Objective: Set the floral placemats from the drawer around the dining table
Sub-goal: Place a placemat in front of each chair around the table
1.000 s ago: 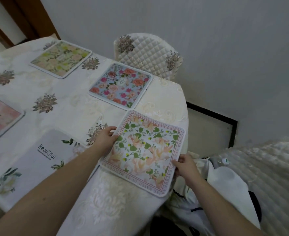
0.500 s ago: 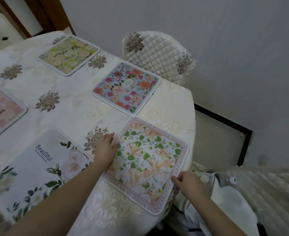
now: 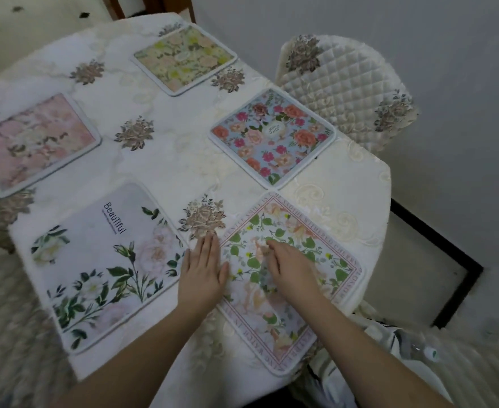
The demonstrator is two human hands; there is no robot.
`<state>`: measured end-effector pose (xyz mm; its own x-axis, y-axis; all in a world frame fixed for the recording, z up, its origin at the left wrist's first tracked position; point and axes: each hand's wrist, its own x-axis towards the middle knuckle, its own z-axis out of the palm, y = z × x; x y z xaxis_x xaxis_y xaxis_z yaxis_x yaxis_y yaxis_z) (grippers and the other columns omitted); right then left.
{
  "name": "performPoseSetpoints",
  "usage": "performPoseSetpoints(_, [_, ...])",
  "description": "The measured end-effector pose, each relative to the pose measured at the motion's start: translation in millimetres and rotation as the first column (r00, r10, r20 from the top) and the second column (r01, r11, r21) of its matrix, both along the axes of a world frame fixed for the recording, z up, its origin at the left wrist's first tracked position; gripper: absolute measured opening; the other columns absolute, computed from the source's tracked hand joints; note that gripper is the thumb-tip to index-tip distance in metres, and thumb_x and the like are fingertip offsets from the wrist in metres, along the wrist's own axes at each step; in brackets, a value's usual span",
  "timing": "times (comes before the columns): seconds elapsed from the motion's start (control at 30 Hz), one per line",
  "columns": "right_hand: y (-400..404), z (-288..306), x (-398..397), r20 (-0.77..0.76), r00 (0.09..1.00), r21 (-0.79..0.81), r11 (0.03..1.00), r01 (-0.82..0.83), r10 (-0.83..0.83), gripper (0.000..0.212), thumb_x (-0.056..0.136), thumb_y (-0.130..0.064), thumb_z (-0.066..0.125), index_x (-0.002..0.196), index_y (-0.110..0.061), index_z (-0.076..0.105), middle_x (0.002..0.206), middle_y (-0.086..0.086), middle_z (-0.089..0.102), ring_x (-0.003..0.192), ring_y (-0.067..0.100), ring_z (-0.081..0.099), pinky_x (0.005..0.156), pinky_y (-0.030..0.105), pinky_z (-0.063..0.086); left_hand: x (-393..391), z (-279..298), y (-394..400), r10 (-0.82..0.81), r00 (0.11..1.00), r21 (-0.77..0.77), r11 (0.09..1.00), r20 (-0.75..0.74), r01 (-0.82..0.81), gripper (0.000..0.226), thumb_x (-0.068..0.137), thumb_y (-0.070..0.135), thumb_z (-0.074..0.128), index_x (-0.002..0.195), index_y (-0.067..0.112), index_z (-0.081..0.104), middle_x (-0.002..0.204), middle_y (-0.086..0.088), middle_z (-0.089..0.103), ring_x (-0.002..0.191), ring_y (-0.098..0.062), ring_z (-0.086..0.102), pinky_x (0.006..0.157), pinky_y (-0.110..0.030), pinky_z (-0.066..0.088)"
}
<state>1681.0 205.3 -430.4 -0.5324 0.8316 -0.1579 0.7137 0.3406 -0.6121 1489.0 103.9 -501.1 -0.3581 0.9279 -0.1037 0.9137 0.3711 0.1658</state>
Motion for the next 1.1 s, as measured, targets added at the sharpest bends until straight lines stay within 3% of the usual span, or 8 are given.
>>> performPoseSetpoints(0.1, [8, -13, -35, 0.05, 0.99, 0.058, 0.989, -0.137, 0.135, 0.049, 0.105, -0.034, 0.026, 0.145, -0.013, 0.044, 0.145, 0.005, 0.05, 0.135, 0.02, 0.043, 0.114, 0.033, 0.028, -3, 0, -10, 0.041, 0.999, 0.0, 0.999, -0.017, -0.041, 0.065, 0.102, 0.051, 0.016, 0.158, 0.017, 0.009, 0.165, 0.0, 0.007, 0.152, -0.016, 0.002, 0.122, -0.04, -0.002])
performPoseSetpoints(0.23, [15, -31, -76, 0.147, 0.93, 0.092, 0.932, -0.351, 0.336, 0.065, 0.097, -0.04, 0.008, 0.154, -0.015, 0.026, 0.16, 0.003, 0.027, 0.148, 0.018, 0.02, 0.122, 0.035, 0.011, -6, -3, -27, 0.059, 0.998, 0.024, 0.998, 0.001, -0.059, 0.064, 0.102, 0.048, 0.023, 0.156, 0.014, 0.02, 0.163, -0.003, 0.018, 0.151, -0.019, 0.013, 0.122, -0.039, 0.002])
performPoseSetpoints(0.33, [19, -49, -86, 0.273, 0.858, 0.155, 0.86, -0.485, 0.435, 0.061, 0.1, -0.04, 0.009, 0.156, -0.018, 0.016, 0.163, -0.001, 0.014, 0.151, 0.014, 0.007, 0.122, 0.035, 0.004, -9, -4, -32, 0.036, 0.999, 0.023, 0.999, -0.009, -0.036, 0.064, 0.101, 0.047, 0.026, 0.156, 0.014, 0.02, 0.163, -0.003, 0.019, 0.15, -0.019, 0.015, 0.121, -0.04, 0.007])
performPoseSetpoints(0.47, [25, -61, -84, 0.33, 0.83, 0.203, 0.824, -0.529, 0.451, 0.06, 0.102, -0.044, 0.019, 0.156, -0.02, 0.016, 0.164, -0.003, 0.011, 0.15, 0.012, 0.006, 0.121, 0.039, 0.004, -11, -5, -32, 0.033, 0.999, 0.02, 0.999, 0.0, -0.033, 0.065, 0.101, 0.048, 0.027, 0.156, 0.014, 0.019, 0.163, -0.003, 0.019, 0.15, -0.019, 0.016, 0.121, -0.041, 0.012])
performPoseSetpoints(0.63, [54, -61, -78, 0.373, 0.841, 0.183, 0.858, -0.48, 0.391, 0.062, 0.101, -0.049, 0.014, 0.157, -0.024, 0.003, 0.163, -0.007, -0.004, 0.15, 0.009, -0.006, 0.121, 0.038, -0.006, -11, -4, -31, 0.034, 0.999, 0.015, 0.999, 0.018, -0.035, 0.065, 0.101, 0.047, 0.029, 0.156, 0.014, 0.02, 0.163, -0.003, 0.02, 0.15, -0.019, 0.016, 0.12, -0.043, 0.013])
performPoseSetpoints(0.87, [104, -61, -47, 0.349, 0.902, 0.228, 0.91, -0.345, 0.255, 0.063, 0.102, -0.049, 0.013, 0.157, -0.021, 0.005, 0.164, -0.005, 0.002, 0.15, 0.008, -0.003, 0.122, 0.034, -0.002, -11, -2, -30, 0.045, 0.999, -0.017, 0.999, -0.004, -0.045, 0.065, 0.1, 0.046, 0.027, 0.156, 0.014, 0.022, 0.162, -0.002, 0.021, 0.149, -0.019, 0.018, 0.119, -0.041, 0.01])
performPoseSetpoints(1.1, [122, -59, -12, 0.357, 0.924, 0.249, 0.94, -0.232, 0.134, 0.062, 0.103, -0.045, 0.018, 0.157, -0.016, 0.007, 0.164, -0.001, 0.005, 0.15, 0.011, 0.0, 0.122, 0.033, -0.004, -12, -1, -30, 0.049, 0.999, -0.039, 0.998, -0.016, -0.05, 0.065, 0.101, 0.049, 0.022, 0.157, 0.016, 0.015, 0.163, 0.001, 0.012, 0.15, -0.016, 0.011, 0.12, -0.035, -0.004])
